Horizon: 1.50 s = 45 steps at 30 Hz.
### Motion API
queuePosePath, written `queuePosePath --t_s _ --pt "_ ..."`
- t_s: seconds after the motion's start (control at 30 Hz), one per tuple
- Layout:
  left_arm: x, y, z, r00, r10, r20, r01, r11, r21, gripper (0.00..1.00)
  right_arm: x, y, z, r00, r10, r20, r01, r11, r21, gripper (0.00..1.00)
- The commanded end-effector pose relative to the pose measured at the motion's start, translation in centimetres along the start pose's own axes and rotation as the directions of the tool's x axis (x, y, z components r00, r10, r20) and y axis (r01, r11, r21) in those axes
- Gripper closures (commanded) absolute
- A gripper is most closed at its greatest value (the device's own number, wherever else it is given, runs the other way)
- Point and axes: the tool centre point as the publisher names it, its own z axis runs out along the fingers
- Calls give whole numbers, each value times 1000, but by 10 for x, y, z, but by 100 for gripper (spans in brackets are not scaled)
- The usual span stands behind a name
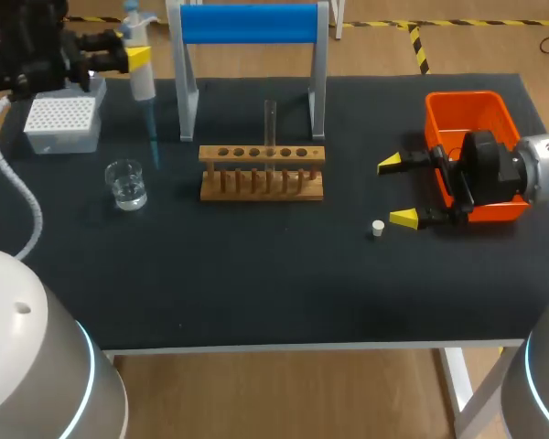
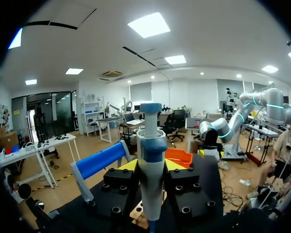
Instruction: Invert the test tube, pick up the pipette, mount the tip to pipette, aspirate from beaker and dispense into the tube, eject the tip, return the pipette, and cap with the stopper.
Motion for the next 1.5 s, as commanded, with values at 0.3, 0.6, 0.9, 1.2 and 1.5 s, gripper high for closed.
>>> queuePosePath --t_s 0.3,0.6,0.9,1.2,1.5 --pt "-18 21 -29 1000 14 25 -15 1000 13 100 1 1 0 1000 0 2 0 1000 2 0" --pt "-35 31 -31 999 36 36 -37 999 22 100 1 1 0 1000 0 2 0 1000 2 0" --pt "-51 38 -29 997 60 46 -61 998 19 100 1 1 0 1000 0 2 0 1000 2 0" --pt "-64 45 -30 997 67 49 -68 998 15 100 1 1 0 1000 0 2 0 1000 2 0" --pt "-69 53 -33 996 60 59 -61 998 14 100 1 1 0 1000 0 2 0 1000 2 0"
